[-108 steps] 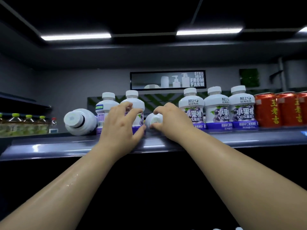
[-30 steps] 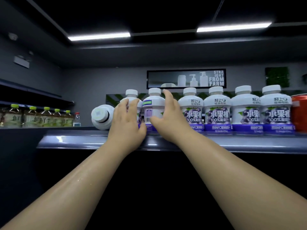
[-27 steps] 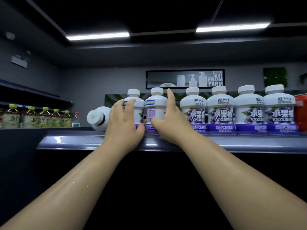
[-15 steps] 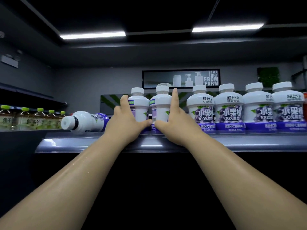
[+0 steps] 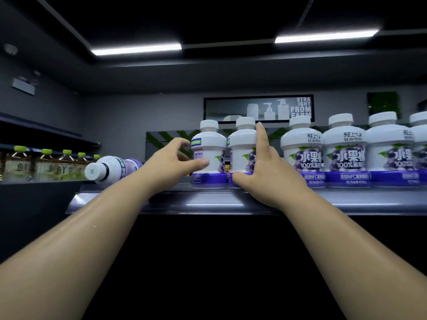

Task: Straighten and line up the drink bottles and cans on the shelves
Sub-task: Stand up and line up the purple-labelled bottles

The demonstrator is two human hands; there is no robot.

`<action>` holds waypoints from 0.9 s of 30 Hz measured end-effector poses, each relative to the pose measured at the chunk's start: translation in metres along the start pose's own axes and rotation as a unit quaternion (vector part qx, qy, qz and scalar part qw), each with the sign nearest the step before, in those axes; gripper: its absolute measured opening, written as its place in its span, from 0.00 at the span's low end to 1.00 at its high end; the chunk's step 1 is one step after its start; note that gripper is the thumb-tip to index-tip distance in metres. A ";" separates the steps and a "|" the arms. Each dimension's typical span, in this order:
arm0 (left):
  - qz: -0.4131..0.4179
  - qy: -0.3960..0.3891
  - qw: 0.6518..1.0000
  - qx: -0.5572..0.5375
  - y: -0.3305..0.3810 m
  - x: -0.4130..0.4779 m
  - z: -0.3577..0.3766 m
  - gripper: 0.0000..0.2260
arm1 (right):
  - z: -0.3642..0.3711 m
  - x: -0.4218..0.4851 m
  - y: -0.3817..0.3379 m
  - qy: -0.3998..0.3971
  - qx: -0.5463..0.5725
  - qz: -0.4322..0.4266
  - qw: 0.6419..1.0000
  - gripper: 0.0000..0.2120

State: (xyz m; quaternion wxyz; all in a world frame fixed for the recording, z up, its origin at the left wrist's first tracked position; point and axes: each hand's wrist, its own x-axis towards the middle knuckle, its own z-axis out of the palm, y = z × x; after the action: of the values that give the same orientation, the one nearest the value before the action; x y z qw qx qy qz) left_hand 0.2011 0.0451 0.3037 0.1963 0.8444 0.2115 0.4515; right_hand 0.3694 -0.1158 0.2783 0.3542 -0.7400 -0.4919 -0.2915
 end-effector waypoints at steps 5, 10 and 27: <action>-0.004 0.040 0.999 -0.003 0.017 0.001 0.033 0.43 | -0.001 -0.004 -0.002 0.034 0.006 0.005 0.999 0.58; -0.027 0.045 0.996 -0.077 0.007 0.003 0.033 0.41 | 0.000 -0.006 0.000 0.053 -0.005 -0.007 0.999 0.55; -0.019 0.013 0.997 -0.067 0.034 0.005 0.049 0.29 | -0.011 -0.009 0.004 0.128 -0.160 0.052 0.977 0.54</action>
State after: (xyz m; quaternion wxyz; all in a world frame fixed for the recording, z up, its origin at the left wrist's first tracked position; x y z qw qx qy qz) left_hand 0.2509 0.0126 0.2999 0.2579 0.8191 0.1992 0.4721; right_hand 0.3692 -0.1307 0.2770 0.3058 -0.7682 -0.3500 -0.4403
